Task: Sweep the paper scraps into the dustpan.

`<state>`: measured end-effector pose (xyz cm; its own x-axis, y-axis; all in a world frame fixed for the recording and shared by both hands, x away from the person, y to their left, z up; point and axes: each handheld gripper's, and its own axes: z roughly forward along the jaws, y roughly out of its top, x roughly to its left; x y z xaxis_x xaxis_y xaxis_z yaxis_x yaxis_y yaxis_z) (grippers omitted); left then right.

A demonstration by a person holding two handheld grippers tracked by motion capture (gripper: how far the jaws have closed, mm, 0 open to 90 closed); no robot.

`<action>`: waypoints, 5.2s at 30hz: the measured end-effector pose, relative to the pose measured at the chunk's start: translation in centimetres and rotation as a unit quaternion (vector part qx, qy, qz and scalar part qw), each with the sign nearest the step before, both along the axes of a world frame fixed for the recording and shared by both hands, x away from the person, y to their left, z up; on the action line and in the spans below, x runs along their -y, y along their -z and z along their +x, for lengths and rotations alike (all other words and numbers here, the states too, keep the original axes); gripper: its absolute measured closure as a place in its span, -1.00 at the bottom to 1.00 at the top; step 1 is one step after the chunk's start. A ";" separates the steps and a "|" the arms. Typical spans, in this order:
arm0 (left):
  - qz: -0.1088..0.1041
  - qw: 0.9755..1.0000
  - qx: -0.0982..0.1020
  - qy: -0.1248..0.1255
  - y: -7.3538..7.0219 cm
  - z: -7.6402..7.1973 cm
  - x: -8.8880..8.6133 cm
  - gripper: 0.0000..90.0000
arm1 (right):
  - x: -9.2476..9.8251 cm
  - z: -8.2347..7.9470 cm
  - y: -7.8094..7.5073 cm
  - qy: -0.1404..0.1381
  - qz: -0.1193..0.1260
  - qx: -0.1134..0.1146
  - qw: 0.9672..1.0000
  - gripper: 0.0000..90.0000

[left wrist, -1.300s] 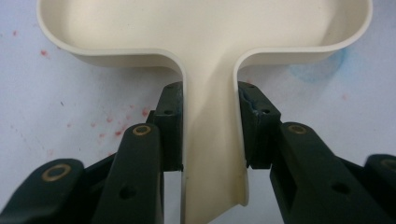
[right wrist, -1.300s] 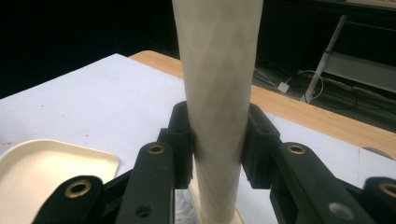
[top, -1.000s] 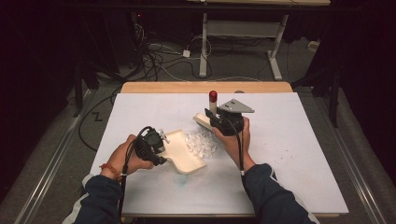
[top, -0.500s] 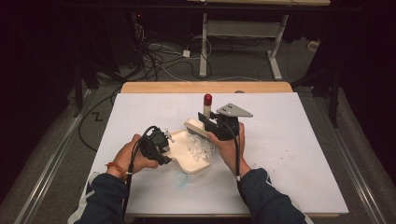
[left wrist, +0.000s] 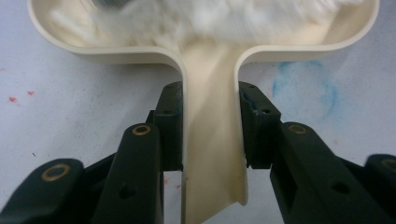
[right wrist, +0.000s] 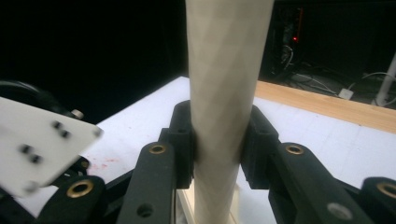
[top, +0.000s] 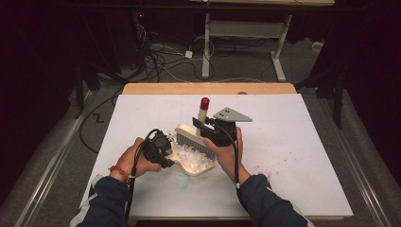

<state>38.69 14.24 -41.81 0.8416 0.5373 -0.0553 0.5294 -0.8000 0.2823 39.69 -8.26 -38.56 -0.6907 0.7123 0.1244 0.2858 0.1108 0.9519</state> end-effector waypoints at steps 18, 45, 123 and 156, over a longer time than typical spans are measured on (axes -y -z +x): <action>0.003 1.000 -0.004 0.001 0.8 -0.3 -1.2 0.40 | 4.0 -0.4 -3.3 0.044 -0.028 0.067 0.996 0.58; 0.025 0.999 -0.022 -0.005 1.2 -0.9 -1.3 0.40 | 0.4 -1.7 0.9 0.000 -0.074 0.038 0.997 0.56; 0.045 0.998 -0.034 0.015 1.5 -2.8 -0.7 0.40 | 8.0 -5.8 -1.1 -0.031 -0.133 0.019 0.990 0.57; 0.043 0.998 -0.037 0.003 1.9 -2.9 -0.3 0.40 | 6.6 -7.5 -2.4 -0.100 -0.095 -0.007 0.990 0.57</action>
